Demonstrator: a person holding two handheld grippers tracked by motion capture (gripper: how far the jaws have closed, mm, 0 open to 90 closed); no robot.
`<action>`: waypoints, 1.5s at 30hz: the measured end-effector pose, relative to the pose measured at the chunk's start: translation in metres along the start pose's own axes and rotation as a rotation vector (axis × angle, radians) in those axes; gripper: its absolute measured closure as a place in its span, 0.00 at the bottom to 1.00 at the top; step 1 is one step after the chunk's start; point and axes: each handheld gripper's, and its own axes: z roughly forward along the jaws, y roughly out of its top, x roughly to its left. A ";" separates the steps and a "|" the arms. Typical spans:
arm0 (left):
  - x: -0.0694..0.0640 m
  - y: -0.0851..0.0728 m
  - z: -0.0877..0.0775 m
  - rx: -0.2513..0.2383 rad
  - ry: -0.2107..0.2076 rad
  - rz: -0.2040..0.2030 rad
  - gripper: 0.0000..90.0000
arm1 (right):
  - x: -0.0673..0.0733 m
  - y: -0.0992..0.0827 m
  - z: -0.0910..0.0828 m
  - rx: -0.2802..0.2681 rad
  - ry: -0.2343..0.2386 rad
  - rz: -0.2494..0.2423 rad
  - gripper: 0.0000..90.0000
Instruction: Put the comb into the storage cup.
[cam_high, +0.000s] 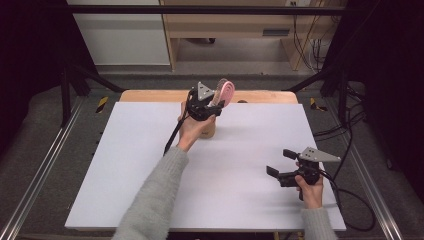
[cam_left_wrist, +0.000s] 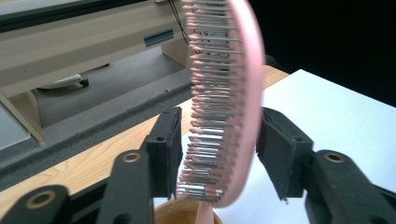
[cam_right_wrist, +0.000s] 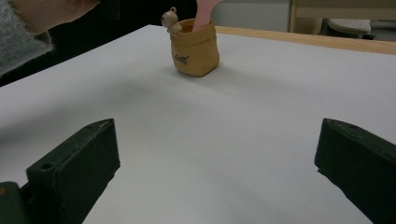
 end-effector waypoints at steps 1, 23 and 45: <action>0.000 0.000 0.000 -0.001 0.001 0.002 0.54 | 0.000 0.000 0.000 0.000 -0.002 0.000 0.00; 0.008 -0.002 -0.011 -0.014 0.003 -0.018 0.40 | 0.000 0.000 0.000 0.003 -0.001 0.001 0.00; 0.016 -0.006 -0.062 -0.067 -0.085 -0.080 0.00 | 0.001 0.000 0.002 0.008 -0.007 -0.006 0.00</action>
